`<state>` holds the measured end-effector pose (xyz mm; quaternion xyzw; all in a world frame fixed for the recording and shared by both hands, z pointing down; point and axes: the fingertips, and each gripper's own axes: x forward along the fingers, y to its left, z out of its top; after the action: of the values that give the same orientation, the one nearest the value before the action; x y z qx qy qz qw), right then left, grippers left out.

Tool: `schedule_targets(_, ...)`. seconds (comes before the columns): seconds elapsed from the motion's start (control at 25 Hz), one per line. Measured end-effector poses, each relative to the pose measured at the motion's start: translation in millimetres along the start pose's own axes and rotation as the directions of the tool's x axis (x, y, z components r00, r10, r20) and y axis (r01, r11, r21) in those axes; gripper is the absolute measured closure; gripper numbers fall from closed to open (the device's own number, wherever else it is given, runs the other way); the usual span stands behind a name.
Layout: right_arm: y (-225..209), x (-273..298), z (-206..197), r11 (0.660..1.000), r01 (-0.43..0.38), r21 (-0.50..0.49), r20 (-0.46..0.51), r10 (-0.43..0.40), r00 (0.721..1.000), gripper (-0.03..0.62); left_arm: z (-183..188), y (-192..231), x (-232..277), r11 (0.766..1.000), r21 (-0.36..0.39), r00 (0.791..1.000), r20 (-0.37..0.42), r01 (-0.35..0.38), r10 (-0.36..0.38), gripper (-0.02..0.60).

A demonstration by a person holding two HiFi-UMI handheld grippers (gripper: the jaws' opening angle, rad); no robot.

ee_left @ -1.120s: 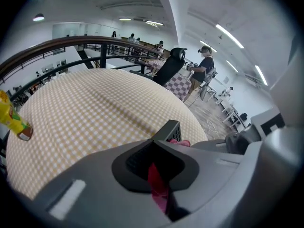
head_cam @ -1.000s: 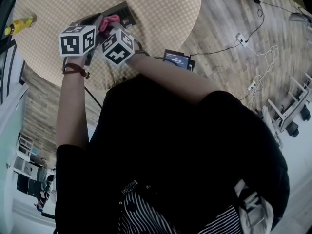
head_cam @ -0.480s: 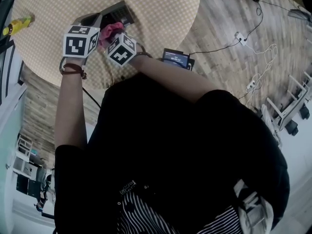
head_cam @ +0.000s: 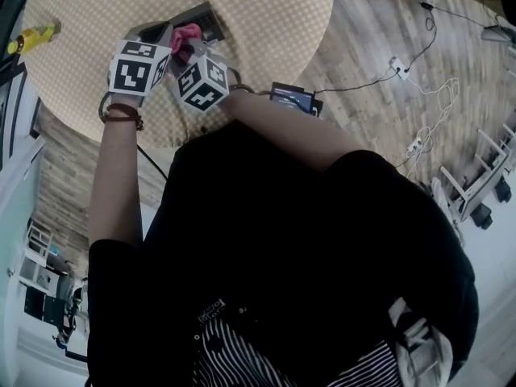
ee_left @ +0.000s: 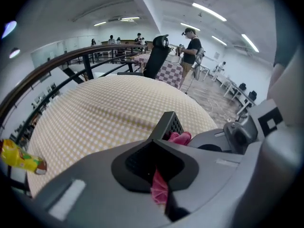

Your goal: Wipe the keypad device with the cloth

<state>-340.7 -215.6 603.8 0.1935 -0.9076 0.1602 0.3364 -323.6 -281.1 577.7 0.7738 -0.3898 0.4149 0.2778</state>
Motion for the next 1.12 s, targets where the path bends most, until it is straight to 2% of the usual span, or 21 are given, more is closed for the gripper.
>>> schedule_targets(0.08,-0.3,0.1,-6.0,0.997,-0.010,0.077,-0.005,0.011,1.000,0.546,1.0,-2.8,-0.6,0.995,0.092,0.999,-0.015,-0.041,0.043,0.583)
schedule_targets(0.16,1.7,-1.2,-18.6,0.992,-0.027,0.121,-0.023,0.030,0.999,0.546,1.5,-6.7,-0.5,0.987,0.149,0.997,-0.026,-0.063,0.067,0.583)
schedule_targets(0.32,8.6,3.1,-47.1,0.984,-0.055,0.172,-0.095,0.072,0.993,0.548,-0.6,-4.0,-2.0,0.991,0.124,0.998,-0.003,-0.060,0.060,0.583)
schedule_targets(0.64,20.8,5.6,-52.4,0.957,-0.074,0.279,-0.170,0.125,0.977,0.548,-6.6,0.6,-12.9,0.990,0.100,0.993,0.066,-0.099,0.093,0.583)
schedule_targets(0.72,23.1,4.4,-47.5,0.944,-0.086,0.319,-0.164,0.144,0.976,0.548,-4.9,4.2,-13.7,0.991,0.078,0.991,0.084,-0.110,0.103,0.581)
schedule_targets(0.8,27.1,0.2,-37.6,0.950,-0.112,0.292,-0.151,0.162,0.975,0.548,2.9,10.4,-21.6,0.991,0.033,0.984,0.133,-0.126,0.121,0.581)
schedule_targets(1.0,42.5,-40.8,-27.6,0.960,-0.166,0.224,-0.118,0.195,0.974,0.548,17.4,0.9,-78.9,0.979,-0.144,0.940,0.290,-0.144,0.181,0.581)
schedule_targets(1.12,46.8,-69.2,-16.7,0.955,-0.181,0.236,-0.090,0.207,0.974,0.548,11.4,-12.4,-112.3,0.964,-0.240,0.914,0.355,-0.113,0.195,0.581)
